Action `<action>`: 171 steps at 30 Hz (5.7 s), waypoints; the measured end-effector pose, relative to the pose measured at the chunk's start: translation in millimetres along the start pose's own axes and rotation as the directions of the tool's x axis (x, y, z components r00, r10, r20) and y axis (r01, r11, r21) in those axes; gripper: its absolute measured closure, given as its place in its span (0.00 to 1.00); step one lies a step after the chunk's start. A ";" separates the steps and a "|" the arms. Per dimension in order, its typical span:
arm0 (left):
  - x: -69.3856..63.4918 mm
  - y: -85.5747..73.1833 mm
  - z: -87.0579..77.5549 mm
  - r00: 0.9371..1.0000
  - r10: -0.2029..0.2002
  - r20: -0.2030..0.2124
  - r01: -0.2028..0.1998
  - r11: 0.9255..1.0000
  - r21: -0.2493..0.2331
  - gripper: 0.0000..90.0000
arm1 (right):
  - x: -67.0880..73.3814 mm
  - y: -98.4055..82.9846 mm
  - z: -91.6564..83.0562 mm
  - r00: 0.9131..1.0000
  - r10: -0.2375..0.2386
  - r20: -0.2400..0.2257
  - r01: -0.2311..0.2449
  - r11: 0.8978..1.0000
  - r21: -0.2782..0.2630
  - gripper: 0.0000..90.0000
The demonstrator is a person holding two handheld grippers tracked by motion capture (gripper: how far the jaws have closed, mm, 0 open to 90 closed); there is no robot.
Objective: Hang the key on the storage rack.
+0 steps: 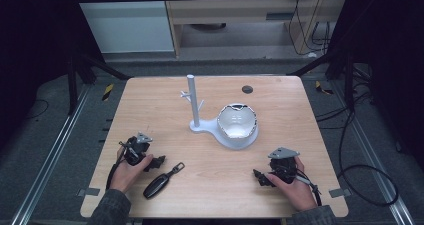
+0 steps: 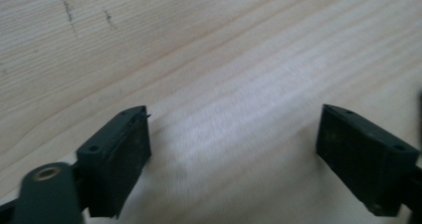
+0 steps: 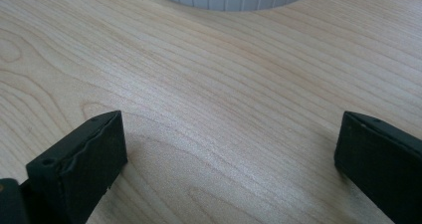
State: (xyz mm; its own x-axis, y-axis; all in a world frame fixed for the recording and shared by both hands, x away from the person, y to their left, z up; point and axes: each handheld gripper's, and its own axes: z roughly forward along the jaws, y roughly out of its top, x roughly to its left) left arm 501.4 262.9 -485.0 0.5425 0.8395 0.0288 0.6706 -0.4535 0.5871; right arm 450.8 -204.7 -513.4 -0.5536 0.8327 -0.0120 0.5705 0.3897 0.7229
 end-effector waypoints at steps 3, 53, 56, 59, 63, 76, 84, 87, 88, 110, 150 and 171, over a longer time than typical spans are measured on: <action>-4.4 5.8 -11.8 1.000 0.004 -0.019 -0.003 1.000 0.028 0.11 | 0.0 0.0 0.0 1.000 0.000 0.000 0.000 1.000 0.000 0.00; -74.5 4.0 -31.1 0.980 0.175 0.098 -0.200 0.894 0.400 0.21 | 0.9 -0.2 -0.4 1.000 0.005 -0.001 -0.005 1.000 0.001 0.00; -74.2 3.0 -29.8 0.980 0.171 0.103 -0.199 0.892 0.406 0.25 | 0.9 -0.1 -0.3 1.000 0.004 -0.001 -0.004 1.000 0.000 0.00; -75.3 1.2 -28.3 0.979 0.171 0.108 -0.200 0.890 0.411 0.28 | 1.2 -0.2 -0.4 1.000 0.009 -0.002 -0.009 1.000 0.002 0.00; -75.8 0.3 -27.1 0.978 0.170 0.117 -0.204 0.886 0.416 0.32 | 1.2 -0.2 -0.4 1.000 0.009 -0.002 -0.009 1.000 0.002 0.00; -74.7 -0.1 -25.4 0.978 0.159 0.137 -0.203 0.886 0.418 0.44 | 0.9 -0.1 -0.3 1.000 0.004 -0.001 -0.004 1.000 0.000 0.00; -73.9 -0.4 -26.9 0.977 0.160 0.142 -0.206 0.889 0.408 0.53 | 1.2 -0.2 -0.4 1.000 0.009 -0.002 -0.009 1.000 0.002 0.00; -73.7 -0.7 -27.2 0.975 0.167 0.147 -0.213 0.891 0.401 0.54 | 1.2 -0.2 -0.4 1.000 0.009 -0.001 -0.009 1.000 0.002 0.00; -73.4 -1.2 -27.3 0.975 0.165 0.148 -0.211 0.894 0.396 0.54 | 0.9 -0.1 -0.3 1.000 0.005 -0.001 -0.005 1.000 0.001 0.00; -58.1 35.1 -73.3 0.979 0.174 0.106 -0.191 0.966 0.176 0.54 | 0.8 -0.1 -0.3 1.000 0.003 -0.001 -0.003 1.000 0.000 0.00; -38.7 147.3 -150.6 0.978 0.208 0.001 -0.208 0.978 -0.026 0.54 | 0.7 -0.2 -0.3 1.000 0.001 0.000 -0.001 1.000 0.001 0.00; -45.3 191.6 -160.4 0.973 0.230 -0.021 -0.231 0.971 -0.064 0.54 | 0.7 -0.2 -0.3 1.000 0.002 -0.001 -0.002 1.000 0.002 0.00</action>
State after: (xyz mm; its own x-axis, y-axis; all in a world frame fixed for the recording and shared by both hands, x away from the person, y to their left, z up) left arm 524.2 186.0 -244.0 0.6715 0.7187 0.1806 0.4929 -0.6152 0.6153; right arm 450.1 -204.3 -513.4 -0.5529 0.8332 -0.0104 0.5725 0.3889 0.7218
